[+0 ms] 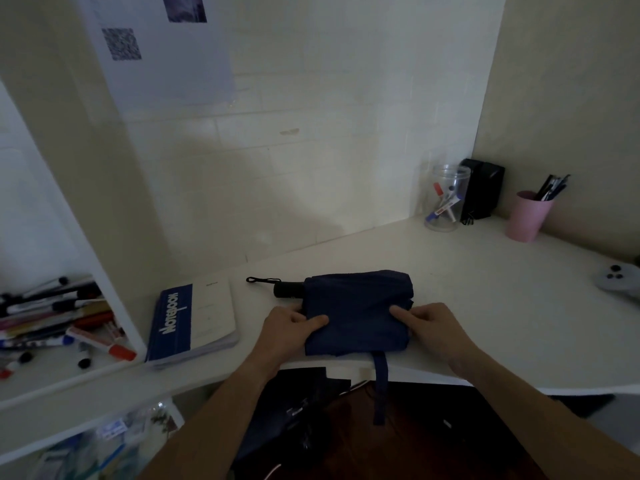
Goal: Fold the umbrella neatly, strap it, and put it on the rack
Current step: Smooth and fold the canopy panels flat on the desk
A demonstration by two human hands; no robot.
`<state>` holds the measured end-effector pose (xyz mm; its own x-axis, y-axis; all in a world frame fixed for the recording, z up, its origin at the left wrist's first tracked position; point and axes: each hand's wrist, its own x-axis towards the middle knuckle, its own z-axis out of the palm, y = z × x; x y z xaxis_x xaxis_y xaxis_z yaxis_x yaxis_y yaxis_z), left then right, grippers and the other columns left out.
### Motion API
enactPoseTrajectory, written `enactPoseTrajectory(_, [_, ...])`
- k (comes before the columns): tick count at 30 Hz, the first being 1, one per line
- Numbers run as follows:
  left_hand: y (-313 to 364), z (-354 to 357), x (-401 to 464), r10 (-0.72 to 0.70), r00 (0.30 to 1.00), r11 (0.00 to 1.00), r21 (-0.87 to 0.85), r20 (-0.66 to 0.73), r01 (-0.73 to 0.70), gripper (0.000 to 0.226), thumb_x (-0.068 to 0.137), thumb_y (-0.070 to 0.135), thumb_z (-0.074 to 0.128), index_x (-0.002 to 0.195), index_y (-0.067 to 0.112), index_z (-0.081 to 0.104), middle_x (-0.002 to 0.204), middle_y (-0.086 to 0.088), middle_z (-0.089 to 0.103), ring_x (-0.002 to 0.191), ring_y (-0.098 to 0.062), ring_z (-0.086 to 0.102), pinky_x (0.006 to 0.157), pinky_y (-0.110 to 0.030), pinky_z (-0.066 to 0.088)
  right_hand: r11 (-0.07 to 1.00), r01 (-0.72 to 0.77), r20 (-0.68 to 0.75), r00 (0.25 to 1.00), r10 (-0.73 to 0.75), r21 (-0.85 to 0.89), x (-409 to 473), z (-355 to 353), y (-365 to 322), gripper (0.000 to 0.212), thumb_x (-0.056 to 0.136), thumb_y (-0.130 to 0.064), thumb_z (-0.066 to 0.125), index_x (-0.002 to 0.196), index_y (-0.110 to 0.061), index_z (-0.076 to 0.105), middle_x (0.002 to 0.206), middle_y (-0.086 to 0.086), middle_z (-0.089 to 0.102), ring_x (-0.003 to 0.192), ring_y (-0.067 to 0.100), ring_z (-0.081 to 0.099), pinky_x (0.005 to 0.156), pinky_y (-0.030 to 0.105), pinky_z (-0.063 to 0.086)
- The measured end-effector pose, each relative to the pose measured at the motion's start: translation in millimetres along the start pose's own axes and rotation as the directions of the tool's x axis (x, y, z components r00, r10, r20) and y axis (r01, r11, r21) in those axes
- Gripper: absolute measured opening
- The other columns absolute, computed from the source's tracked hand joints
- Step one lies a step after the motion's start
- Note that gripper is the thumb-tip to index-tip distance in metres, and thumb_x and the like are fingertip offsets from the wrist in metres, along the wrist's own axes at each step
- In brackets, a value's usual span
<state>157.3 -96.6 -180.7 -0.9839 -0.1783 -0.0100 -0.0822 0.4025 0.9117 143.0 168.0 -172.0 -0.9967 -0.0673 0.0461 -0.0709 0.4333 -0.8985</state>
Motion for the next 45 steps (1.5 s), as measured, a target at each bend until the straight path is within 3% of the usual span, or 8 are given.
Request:
enactPoseTrajectory(6, [-3,6,-7,0.195,0.980,0.945,0.275,-0.039,-0.177,0.040,0.073,0.026,0.086,0.049,0.006,0.062,0.079,-0.014,0.072,0.083,-0.007,0.065,0.078,-0.021,0.043,0.946,0.085,-0.081,0.990,-0.116,-0.312,-2,0,0,0.042,0.079,-0.024,0.078,0.051,-0.021,0.047,0.048,-0.009,0.053,0.049,0.004,0.050,0.050,0.015,0.035])
enactPoseTrajectory(10, [-2,7,-16,0.509,0.859,0.740,0.540,-0.057,-0.402,0.041,0.068,0.038,0.084,0.088,0.017,0.056,0.113,-0.001,0.044,0.104,-0.011,0.044,0.085,-0.021,0.038,0.929,0.145,-0.011,0.987,-0.158,-0.341,0,-2,-2,0.032,0.075,-0.019,0.081,0.084,-0.025,0.051,0.072,-0.004,0.068,0.067,0.013,0.066,0.064,0.026,0.050])
enactPoseTrajectory(15, [2,2,-5,0.616,0.607,0.273,0.587,0.501,-0.762,0.054,0.093,0.023,0.061,0.145,0.019,0.051,0.159,-0.009,0.037,0.148,-0.026,0.032,0.120,-0.041,0.032,0.801,0.160,0.111,0.987,-0.117,-0.577,-1,-3,-18,0.024,0.083,-0.018,0.071,0.099,-0.033,0.062,0.089,-0.013,0.054,0.090,0.018,0.059,0.070,0.022,0.044])
enactPoseTrajectory(21, [3,2,-5,0.365,0.641,0.227,0.603,0.675,-0.765,0.066,0.096,0.044,0.008,0.160,0.033,0.020,0.170,0.002,0.003,0.156,-0.015,0.001,0.126,-0.035,0.021,0.443,0.469,0.062,0.736,-0.674,-0.764,-14,27,-26,0.016,0.084,-0.019,0.066,0.098,-0.020,0.073,0.107,0.004,0.060,0.092,0.022,0.054,0.069,0.031,0.050])
enactPoseTrajectory(26, [10,-4,-6,0.289,0.656,0.283,0.593,0.697,-0.754,0.051,0.109,0.036,0.028,0.159,0.041,0.016,0.170,0.007,-0.005,0.155,-0.008,-0.006,0.126,-0.025,0.003,0.502,0.485,0.301,0.863,-0.405,-0.716,-14,24,5,0.058,0.097,-0.051,0.023,0.142,-0.027,0.053,0.153,-0.005,0.045,0.140,0.017,0.043,0.112,0.029,0.035])
enactPoseTrajectory(32, [6,-13,-8,0.175,0.677,0.407,0.573,0.715,-0.711,0.050,0.108,0.046,0.028,0.153,0.059,0.011,0.168,0.015,-0.009,0.154,-0.004,-0.006,0.124,-0.025,0.002,0.509,0.477,0.403,0.879,-0.257,-0.716,-37,0,19,0.053,0.103,-0.053,0.029,0.154,-0.040,0.025,0.160,-0.022,0.012,0.149,0.000,0.015,0.121,0.027,0.024])
enactPoseTrajectory(36, [11,-11,-11,0.137,0.674,0.399,0.583,0.726,-0.708,0.051,0.107,0.046,0.029,0.153,0.058,0.011,0.169,0.012,-0.008,0.155,-0.006,-0.005,0.127,-0.033,0.009,0.528,0.467,0.297,0.878,-0.376,-0.710,-27,5,-12,0.033,0.100,-0.047,0.041,0.112,-0.036,0.070,0.121,-0.019,0.065,0.116,0.010,0.059,0.090,0.030,0.051])
enactPoseTrajectory(45, [20,-6,-10,0.313,0.748,0.473,0.587,0.584,-0.657,0.038,0.105,0.046,0.036,0.142,0.049,0.042,0.151,0.014,0.045,0.136,-0.010,0.041,0.111,-0.033,0.037,0.471,0.547,0.323,0.819,-0.475,-0.693,7,26,9,0.026,0.094,-0.030,0.058,0.114,-0.024,0.074,0.137,-0.002,0.051,0.102,0.022,0.058,0.074,0.038,0.056])
